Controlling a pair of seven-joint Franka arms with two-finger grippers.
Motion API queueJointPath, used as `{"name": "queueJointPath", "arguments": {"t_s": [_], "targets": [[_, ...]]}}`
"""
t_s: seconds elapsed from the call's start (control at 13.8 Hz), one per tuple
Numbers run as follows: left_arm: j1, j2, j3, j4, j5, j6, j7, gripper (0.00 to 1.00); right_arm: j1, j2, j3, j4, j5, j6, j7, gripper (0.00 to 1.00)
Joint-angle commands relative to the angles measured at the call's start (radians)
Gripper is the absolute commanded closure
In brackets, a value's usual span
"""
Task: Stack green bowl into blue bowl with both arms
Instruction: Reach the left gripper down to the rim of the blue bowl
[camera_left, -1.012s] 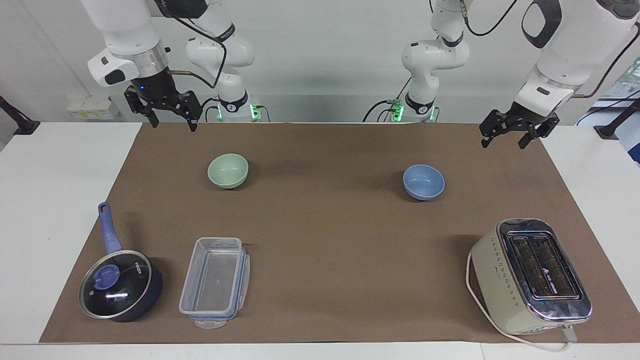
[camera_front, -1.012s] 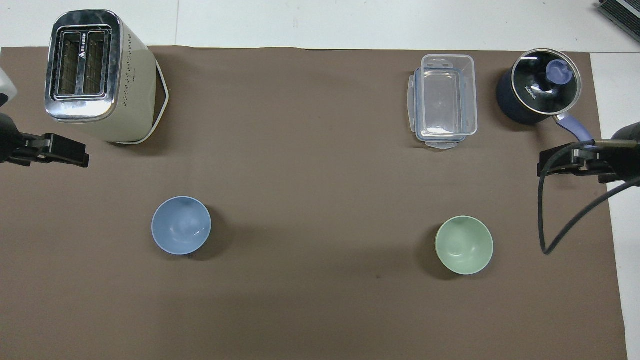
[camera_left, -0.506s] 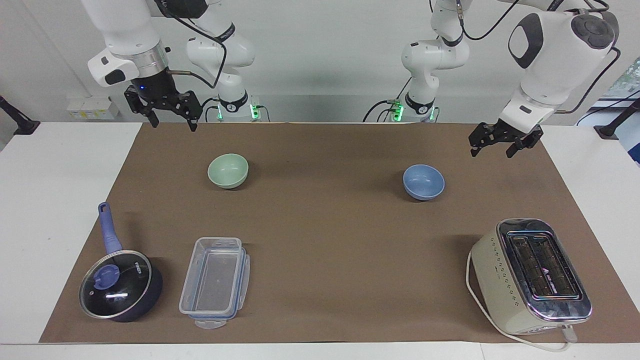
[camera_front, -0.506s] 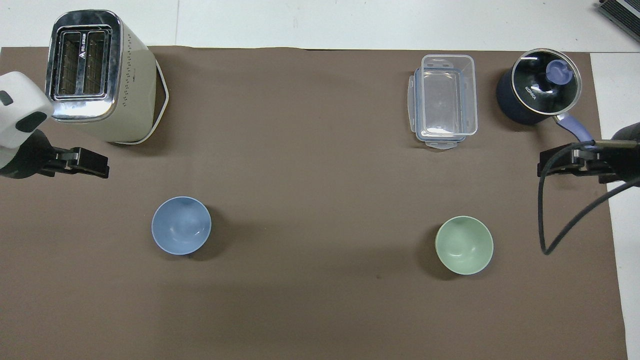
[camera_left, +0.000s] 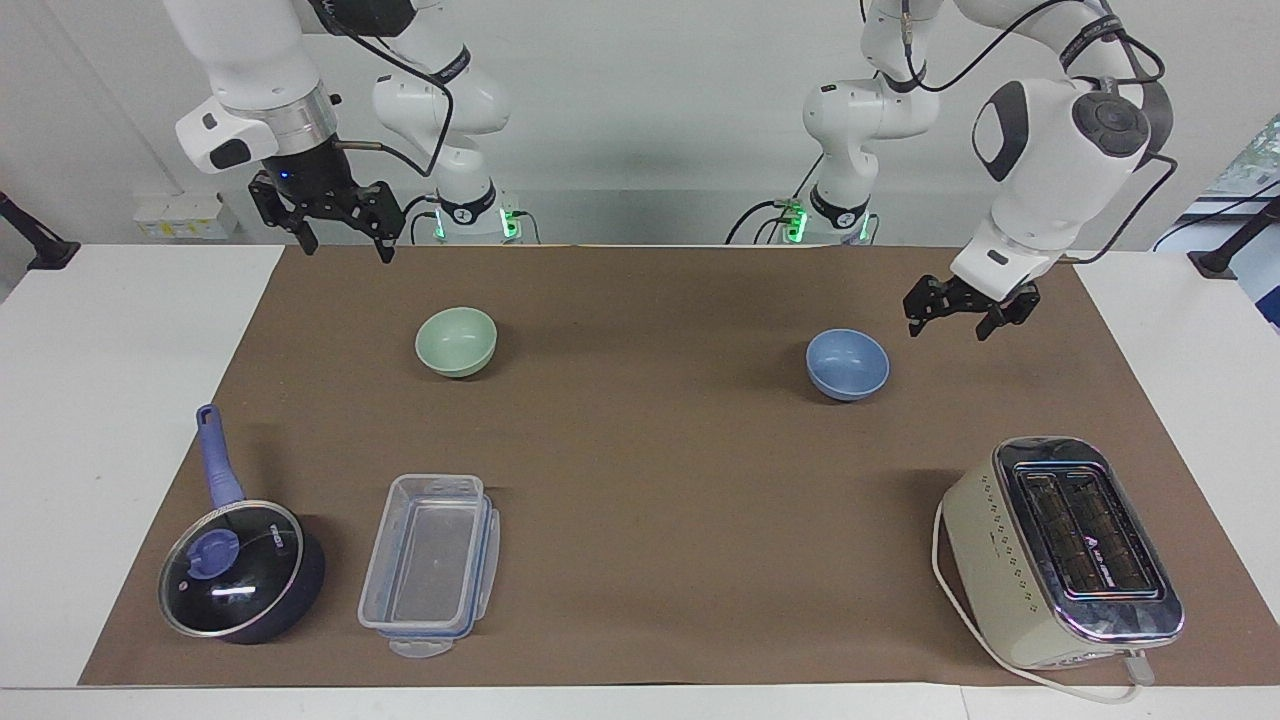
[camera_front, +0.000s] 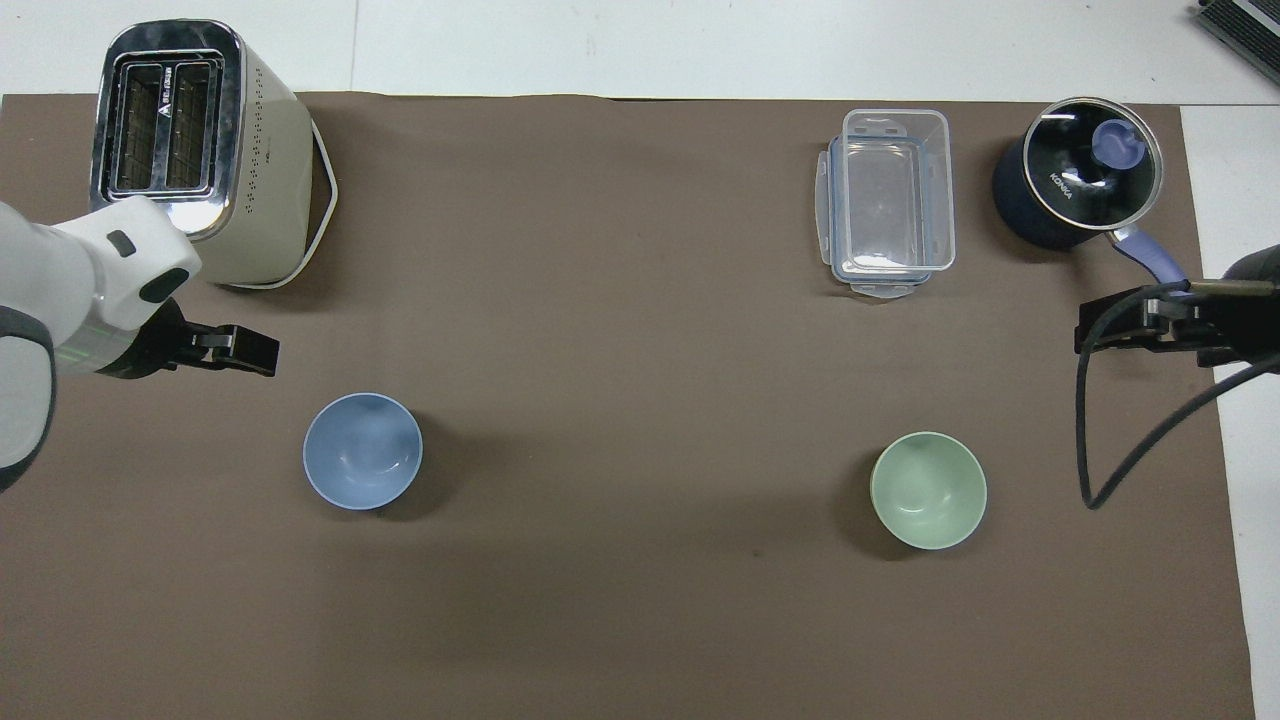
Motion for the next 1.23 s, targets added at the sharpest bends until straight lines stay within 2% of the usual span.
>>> {"name": "queueJointPath", "arguments": {"t_s": [0.0, 0.51, 0.72, 0.94, 1.16], "targets": [[-0.048, -0.028, 0.01, -0.105, 0.015, 0.092, -0.008, 0.0, -0.008, -0.023, 0.009, -0.024, 0.009, 0.0, 0.027, 0.0], [-0.08, -0.023, 0.01, -0.314, 0.015, 0.31, -0.009, 0.0, -0.01, -0.023, 0.009, -0.024, 0.009, 0.0, 0.026, 0.0], [-0.082, -0.022, 0.01, -0.353, 0.013, 0.344, -0.009, 0.0, -0.01, -0.023, 0.007, -0.024, 0.009, 0.001, 0.027, 0.0], [-0.083, -0.021, 0.01, -0.425, 0.011, 0.434, -0.006, 0.0, -0.011, -0.023, 0.007, -0.026, 0.009, 0.001, 0.026, 0.0], [-0.091, 0.0, 0.01, -0.432, 0.011, 0.441, 0.003, 0.0, -0.014, -0.023, 0.007, -0.026, 0.009, 0.001, 0.023, 0.0]]}}
